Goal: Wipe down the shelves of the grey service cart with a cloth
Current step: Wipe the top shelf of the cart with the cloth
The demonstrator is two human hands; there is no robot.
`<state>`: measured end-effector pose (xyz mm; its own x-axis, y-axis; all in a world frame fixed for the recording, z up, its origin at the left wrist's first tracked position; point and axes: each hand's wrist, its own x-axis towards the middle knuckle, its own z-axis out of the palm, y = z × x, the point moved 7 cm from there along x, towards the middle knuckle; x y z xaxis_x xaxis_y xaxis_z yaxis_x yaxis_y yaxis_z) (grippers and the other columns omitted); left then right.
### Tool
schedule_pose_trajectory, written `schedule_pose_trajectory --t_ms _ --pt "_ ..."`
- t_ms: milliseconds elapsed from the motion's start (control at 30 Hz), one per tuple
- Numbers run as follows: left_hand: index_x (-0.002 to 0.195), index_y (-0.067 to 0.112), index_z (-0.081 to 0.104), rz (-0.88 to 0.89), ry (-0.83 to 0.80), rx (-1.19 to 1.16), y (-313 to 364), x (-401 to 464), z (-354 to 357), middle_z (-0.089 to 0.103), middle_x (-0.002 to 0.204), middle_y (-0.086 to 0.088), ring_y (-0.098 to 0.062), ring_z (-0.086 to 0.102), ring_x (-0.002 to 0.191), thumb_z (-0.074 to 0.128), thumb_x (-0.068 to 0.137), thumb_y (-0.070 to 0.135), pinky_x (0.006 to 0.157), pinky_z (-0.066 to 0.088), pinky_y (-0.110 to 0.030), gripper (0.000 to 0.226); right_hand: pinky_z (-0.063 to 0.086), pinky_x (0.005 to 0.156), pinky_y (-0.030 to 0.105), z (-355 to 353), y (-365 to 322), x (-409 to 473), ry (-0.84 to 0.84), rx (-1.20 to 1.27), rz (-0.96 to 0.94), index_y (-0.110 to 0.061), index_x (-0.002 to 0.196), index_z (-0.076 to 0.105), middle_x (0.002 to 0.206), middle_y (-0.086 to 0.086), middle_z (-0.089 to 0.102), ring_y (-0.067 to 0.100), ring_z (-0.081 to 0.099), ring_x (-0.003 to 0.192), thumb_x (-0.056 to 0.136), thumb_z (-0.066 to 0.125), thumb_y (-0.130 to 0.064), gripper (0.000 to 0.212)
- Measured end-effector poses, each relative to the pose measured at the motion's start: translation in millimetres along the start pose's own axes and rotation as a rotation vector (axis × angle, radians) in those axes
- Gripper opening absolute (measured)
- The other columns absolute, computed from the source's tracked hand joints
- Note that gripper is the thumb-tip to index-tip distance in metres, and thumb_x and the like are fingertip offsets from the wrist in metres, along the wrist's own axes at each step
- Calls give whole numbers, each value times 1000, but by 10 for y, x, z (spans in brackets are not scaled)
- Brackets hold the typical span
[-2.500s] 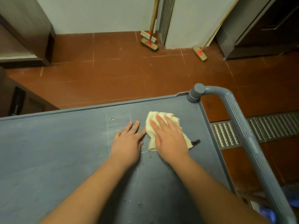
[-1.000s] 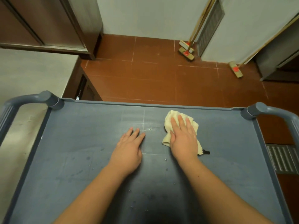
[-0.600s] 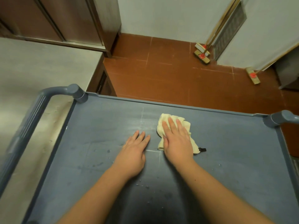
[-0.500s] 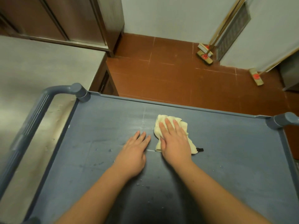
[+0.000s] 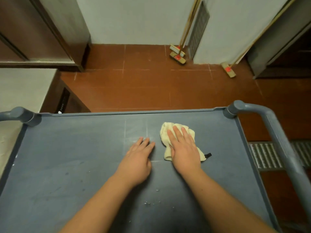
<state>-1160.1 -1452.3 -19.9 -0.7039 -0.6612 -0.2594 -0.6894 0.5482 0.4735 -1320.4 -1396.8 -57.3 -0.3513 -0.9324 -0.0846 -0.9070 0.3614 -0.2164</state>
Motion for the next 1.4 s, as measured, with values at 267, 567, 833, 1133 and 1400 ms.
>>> schedule_pose_trajectory --t_ms 267,567,833,1133,1400 --pt "150 25 27 96 -78 16 861 434 499 22 160 0 -20 10 149 41 85 16 121 11 -35 67 12 122 42 -486 1704 -235 21 -24 252 -29 156 24 165 -2 17 26 11 152 102 27 -36 55" --pt "149 24 30 78 -63 -20 823 382 548 27 158 0 -21 12 149 39 84 15 121 10 -32 66 19 121 43 -439 1806 -258 51 -76 321 -29 154 30 164 -2 23 27 17 151 102 41 -30 53" --pt "148 23 33 6 -5 -55 186 98 374 29 157 -1 -21 14 149 35 82 18 119 9 -29 66 16 121 42 -301 1409 -19 16 -109 327 -24 155 27 164 0 21 26 17 151 102 38 -32 55" --pt "150 26 28 133 -25 -48 576 435 254 23 159 3 -17 8 149 34 86 17 121 7 -29 65 24 120 44 -598 1613 258 201 78 441 -9 151 34 154 13 38 32 30 144 103 37 -26 51" --pt "150 25 27 156 -13 -40 1125 1150 287 24 159 1 -19 11 149 40 88 14 120 10 -31 65 36 104 46 -665 1607 422 135 -110 481 -18 147 41 148 2 45 30 35 134 91 51 -30 58"
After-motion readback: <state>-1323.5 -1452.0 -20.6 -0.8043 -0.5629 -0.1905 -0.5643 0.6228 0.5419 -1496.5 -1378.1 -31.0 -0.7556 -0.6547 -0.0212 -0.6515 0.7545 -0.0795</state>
